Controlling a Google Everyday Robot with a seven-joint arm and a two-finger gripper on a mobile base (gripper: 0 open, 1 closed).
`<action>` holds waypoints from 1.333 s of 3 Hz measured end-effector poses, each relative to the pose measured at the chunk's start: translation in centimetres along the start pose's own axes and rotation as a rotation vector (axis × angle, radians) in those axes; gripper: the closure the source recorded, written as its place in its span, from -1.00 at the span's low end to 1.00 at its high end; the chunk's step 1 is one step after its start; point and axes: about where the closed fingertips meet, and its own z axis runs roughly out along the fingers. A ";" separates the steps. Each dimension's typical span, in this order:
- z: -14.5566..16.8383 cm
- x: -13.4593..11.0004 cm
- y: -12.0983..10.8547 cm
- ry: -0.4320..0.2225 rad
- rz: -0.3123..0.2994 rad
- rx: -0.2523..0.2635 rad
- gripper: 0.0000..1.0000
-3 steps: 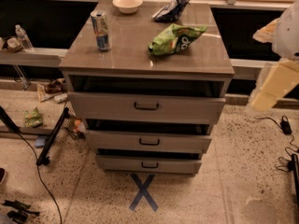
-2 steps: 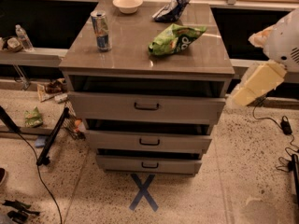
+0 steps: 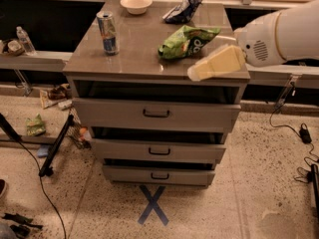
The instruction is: Move redbull can near blue chip bag
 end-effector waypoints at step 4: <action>7.3 -2.6 1.7 -0.150 0.046 0.018 -1.00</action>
Offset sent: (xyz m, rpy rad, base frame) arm 0.0074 -0.0044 0.0074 -0.0006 -0.0353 -0.0234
